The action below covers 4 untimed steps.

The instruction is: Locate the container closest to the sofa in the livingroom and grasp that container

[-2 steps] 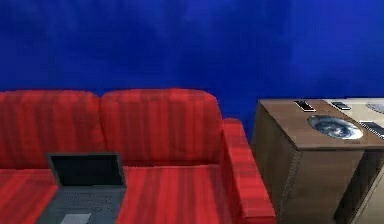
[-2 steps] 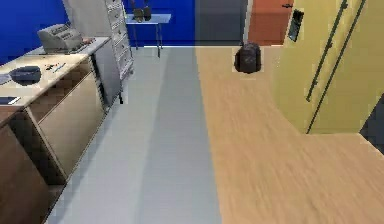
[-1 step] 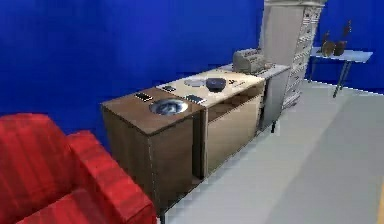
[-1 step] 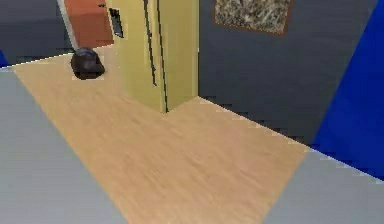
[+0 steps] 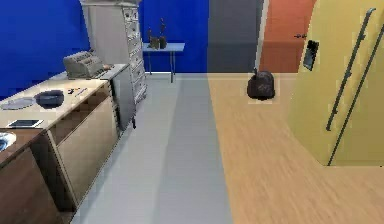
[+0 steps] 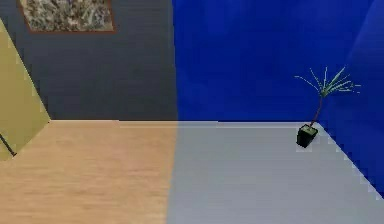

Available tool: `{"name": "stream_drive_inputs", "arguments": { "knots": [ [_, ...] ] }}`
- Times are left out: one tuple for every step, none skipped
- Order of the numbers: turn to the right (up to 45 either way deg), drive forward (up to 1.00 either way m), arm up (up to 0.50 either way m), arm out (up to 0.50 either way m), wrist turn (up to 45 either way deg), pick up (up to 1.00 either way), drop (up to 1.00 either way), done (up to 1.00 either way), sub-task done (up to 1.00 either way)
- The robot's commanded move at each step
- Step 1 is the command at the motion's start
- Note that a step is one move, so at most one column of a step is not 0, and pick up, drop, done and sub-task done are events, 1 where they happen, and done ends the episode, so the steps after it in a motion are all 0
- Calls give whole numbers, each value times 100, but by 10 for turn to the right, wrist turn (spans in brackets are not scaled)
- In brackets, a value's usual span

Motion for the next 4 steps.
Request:
{"name": "stream_drive_inputs", "arguments": {
  "knots": [
    [0,100,0,0,0,0,0,0,0],
    [0,100,0,0,0,0,0,0,0],
    [30,0,0,0,0,0,0,0,0],
    [0,100,0,0,0,0,0,0,0]
  ]
}}
